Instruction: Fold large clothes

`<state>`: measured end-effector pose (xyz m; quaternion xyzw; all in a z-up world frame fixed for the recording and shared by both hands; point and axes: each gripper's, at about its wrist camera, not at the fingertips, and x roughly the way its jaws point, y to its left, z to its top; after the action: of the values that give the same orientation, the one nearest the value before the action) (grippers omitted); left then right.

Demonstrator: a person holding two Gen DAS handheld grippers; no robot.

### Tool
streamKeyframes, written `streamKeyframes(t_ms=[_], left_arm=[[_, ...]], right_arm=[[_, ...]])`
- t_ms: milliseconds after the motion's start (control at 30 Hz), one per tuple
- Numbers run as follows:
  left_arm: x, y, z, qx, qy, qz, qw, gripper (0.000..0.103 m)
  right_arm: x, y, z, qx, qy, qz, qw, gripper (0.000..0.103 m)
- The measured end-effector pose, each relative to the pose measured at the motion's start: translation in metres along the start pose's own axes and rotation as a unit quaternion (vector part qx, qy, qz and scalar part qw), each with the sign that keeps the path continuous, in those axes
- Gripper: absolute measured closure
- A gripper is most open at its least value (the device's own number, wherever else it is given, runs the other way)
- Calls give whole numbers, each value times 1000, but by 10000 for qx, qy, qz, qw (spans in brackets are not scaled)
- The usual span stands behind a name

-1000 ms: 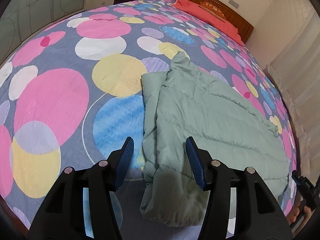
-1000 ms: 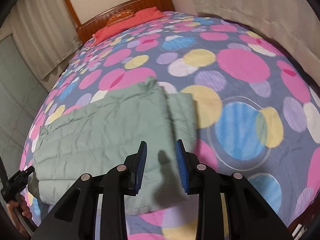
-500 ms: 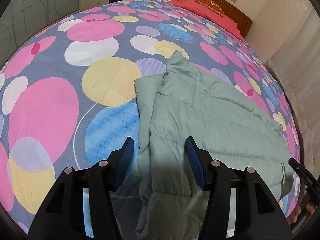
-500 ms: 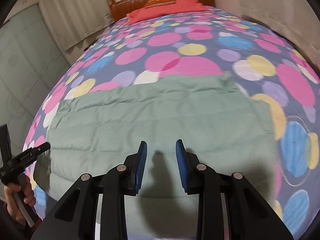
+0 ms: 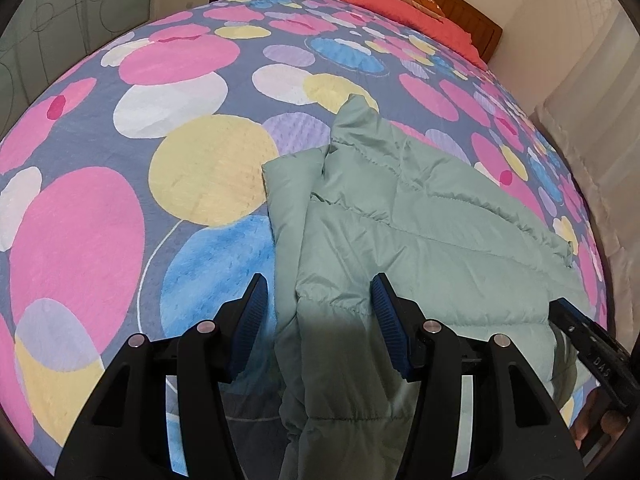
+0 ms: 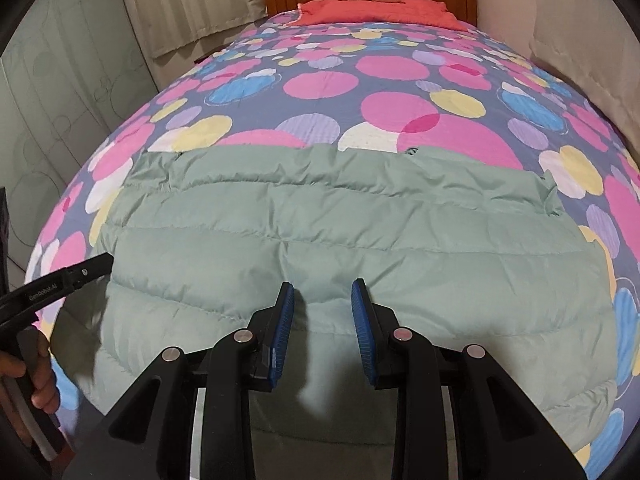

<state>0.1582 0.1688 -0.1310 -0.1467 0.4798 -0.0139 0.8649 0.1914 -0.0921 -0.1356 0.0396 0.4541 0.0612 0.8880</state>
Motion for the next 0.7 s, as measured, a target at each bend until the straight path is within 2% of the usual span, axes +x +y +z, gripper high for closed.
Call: streamKeyframes(t_ms=[267,567,700], left_arm=[[6,-3,1,97,62,22,9999,49],[14,-13,-1,337,143,229,9991,47],[19,-18,-1,459,210,372,9980,42]], right_arm=[[12,4,-7,-132,59,-198,9997,72],[19,8,-13,-247,36,-341,9991,72],[21,10,-15,-321,-2,-421,9986,72]])
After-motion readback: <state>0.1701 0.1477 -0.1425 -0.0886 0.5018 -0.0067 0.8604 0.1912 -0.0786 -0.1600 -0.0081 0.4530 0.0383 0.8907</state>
